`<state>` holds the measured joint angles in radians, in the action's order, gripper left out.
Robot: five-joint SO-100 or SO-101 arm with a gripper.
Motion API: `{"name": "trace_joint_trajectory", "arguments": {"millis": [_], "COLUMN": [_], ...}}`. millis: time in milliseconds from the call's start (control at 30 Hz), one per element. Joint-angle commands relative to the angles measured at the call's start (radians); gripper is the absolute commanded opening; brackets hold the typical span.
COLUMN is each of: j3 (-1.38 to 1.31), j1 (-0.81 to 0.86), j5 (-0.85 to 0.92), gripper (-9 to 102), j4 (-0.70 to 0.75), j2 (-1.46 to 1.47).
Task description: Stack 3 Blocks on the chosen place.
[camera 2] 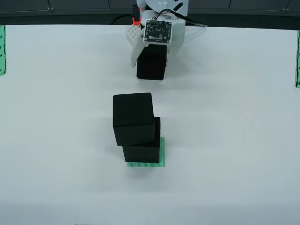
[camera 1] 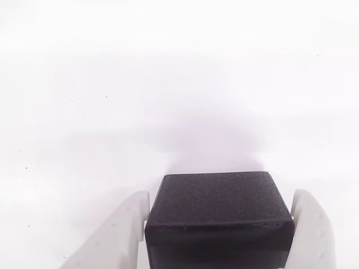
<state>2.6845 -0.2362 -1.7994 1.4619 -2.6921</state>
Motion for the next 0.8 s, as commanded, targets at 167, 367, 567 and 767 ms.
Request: {"name": "trace_joint_trajectory", "arguments": {"millis": [167, 367, 567, 767], "j3": [-0.146, -0.233, -0.296, -0.371], "j1": [-0.009, -0.014, -0.014, -0.015], "j5": [0.005, 0.005, 0.005, 0.005], "gripper": [26, 26, 26, 26], "j4": [-0.044, -0.046, -0.046, -0.044], "j2": [0.006, 0.006, 0.005, 0.003]}}
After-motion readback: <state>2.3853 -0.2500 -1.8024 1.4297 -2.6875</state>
